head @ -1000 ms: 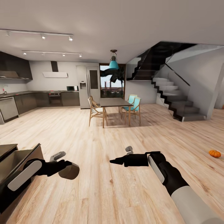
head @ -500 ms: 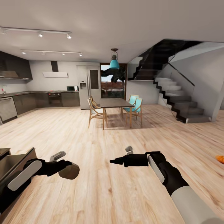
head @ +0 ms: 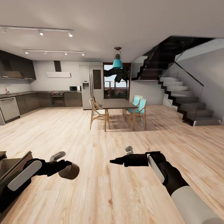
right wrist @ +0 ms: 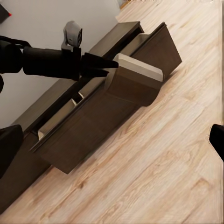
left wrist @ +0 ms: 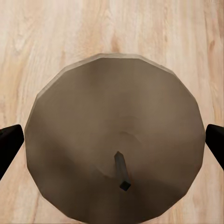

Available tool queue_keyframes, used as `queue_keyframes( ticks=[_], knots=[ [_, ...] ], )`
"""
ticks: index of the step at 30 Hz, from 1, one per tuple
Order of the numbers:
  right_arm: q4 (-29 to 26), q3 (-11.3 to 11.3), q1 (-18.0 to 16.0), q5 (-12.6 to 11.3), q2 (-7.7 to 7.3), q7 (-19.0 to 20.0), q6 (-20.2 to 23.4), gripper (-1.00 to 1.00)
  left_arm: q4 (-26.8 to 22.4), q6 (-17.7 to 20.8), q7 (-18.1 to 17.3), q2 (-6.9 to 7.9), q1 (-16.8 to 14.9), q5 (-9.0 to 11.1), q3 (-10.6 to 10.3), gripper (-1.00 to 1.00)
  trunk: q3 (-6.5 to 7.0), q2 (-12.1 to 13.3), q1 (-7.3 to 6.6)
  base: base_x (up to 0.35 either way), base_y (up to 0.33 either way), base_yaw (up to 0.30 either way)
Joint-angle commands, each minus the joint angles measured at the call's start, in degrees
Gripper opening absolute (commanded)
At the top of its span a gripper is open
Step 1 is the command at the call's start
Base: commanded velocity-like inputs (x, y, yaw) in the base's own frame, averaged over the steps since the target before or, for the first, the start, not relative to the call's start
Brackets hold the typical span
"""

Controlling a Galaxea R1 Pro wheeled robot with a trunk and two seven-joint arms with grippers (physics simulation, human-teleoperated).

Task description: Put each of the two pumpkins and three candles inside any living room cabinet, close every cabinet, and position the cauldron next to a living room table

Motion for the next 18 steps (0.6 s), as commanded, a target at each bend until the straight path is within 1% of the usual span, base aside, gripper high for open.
queue_keyframes(
  ticks=[1,18],
  knots=[
    [0.0,0.1,0.0,-0.3,-0.07,-0.1,0.3,1.00,-0.1,-0.1,0.5,0.05,-0.1,0.6,-0.1,-1.00,-0.07,0.0,0.03,0.319,-0.088,0.000],
    [0.0,0.1,0.0,-0.3,-0.07,-0.1,0.3,1.00,-0.1,-0.1,0.5,0.05,-0.1,0.6,-0.1,-1.00,-0.07,0.0,0.03,0.319,-0.088,0.000]
  ],
)
